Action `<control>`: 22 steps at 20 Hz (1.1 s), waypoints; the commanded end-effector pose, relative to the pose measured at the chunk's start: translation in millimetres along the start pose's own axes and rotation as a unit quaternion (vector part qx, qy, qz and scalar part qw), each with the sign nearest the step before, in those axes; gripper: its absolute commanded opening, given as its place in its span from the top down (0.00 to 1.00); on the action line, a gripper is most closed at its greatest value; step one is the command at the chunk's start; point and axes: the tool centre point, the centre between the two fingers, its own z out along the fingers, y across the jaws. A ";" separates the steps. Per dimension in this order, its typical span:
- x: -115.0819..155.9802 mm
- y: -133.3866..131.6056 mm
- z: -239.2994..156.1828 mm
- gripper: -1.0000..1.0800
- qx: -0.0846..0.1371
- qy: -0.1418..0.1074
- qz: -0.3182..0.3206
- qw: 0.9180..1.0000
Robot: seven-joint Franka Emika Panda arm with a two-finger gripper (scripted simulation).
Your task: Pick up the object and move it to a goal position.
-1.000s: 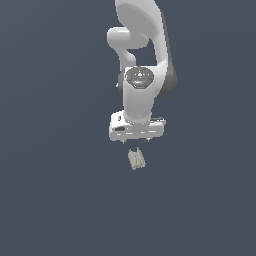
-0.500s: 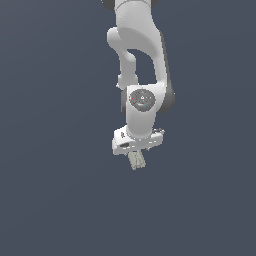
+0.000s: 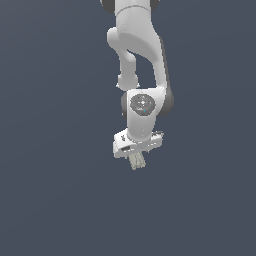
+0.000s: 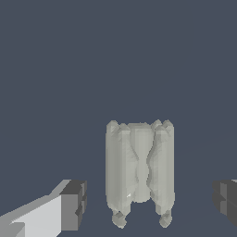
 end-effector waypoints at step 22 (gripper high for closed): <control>0.5 -0.1 48.0 1.00 0.000 0.000 -0.002 1.000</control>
